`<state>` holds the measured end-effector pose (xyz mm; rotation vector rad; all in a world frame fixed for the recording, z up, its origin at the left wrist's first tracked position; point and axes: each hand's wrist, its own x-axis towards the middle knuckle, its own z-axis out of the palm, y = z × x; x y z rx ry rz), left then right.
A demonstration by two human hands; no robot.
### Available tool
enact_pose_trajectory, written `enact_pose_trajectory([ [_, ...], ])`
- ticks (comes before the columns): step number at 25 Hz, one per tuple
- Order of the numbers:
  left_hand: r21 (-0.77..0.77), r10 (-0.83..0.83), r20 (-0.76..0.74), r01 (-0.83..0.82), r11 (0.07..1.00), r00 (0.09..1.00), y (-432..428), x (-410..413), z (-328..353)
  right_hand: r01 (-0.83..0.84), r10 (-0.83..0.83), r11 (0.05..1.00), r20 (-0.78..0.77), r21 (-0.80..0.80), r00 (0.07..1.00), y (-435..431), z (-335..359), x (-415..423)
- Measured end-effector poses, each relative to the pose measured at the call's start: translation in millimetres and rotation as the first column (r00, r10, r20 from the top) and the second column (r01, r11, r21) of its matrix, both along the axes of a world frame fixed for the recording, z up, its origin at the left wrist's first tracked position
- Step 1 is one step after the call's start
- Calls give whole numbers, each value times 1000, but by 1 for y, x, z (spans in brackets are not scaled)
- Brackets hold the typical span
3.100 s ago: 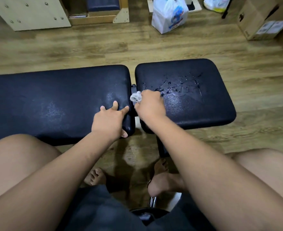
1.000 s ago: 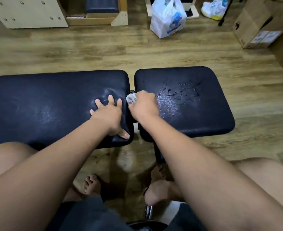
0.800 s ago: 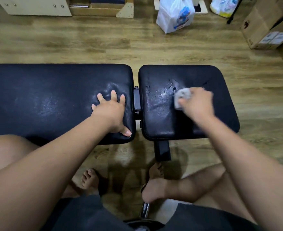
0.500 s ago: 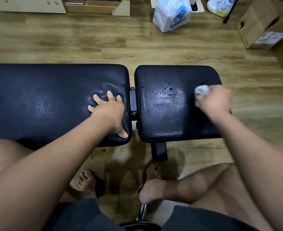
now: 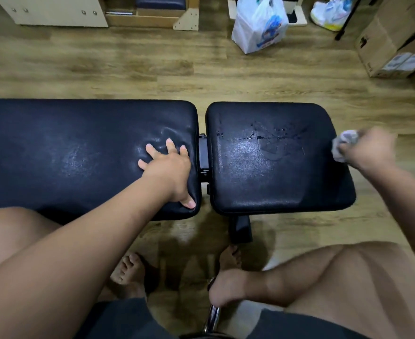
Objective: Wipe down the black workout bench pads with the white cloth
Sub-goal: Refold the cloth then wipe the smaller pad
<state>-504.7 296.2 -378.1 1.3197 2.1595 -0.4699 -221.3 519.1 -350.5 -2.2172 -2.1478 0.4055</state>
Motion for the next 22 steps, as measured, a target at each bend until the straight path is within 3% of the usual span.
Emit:
enact_pose_trajectory([
  [3, -12, -3, 5, 3, 1000, 1000, 2, 1, 1, -46, 48, 998, -53, 36, 997, -12, -10, -38],
  [5, -11, -4, 4, 4, 1000, 1000, 1, 0, 2, -153, 160, 986, -109, 71, 981, -47, -22, -108],
  [9, -3, 2, 6, -1, 1000, 1000, -2, 1, 2, -431, 419, 902, -219, -9, 881, -104, -28, -205],
  [12, -5, 5, 11, -5, 1000, 1000, -3, -1, 1, -369, 361, 930, -212, 7, 908, -63, -24, -148],
  [17, -20, -12, -17, 11, 1000, 1000, 4, 0, -1, -71, 69, 997, 58, 20, 996, 19, 0, -12],
  [19, -46, -10, -24, 8, 999, 1000, 9, 3, 1, -68, 66, 997, 51, 42, 997, 14, -3, -27],
  [22, -53, -10, -32, 9, 999, 999, 11, 3, 5, -203, 211, 974, -76, 102, 975, -26, -25, -115],
])
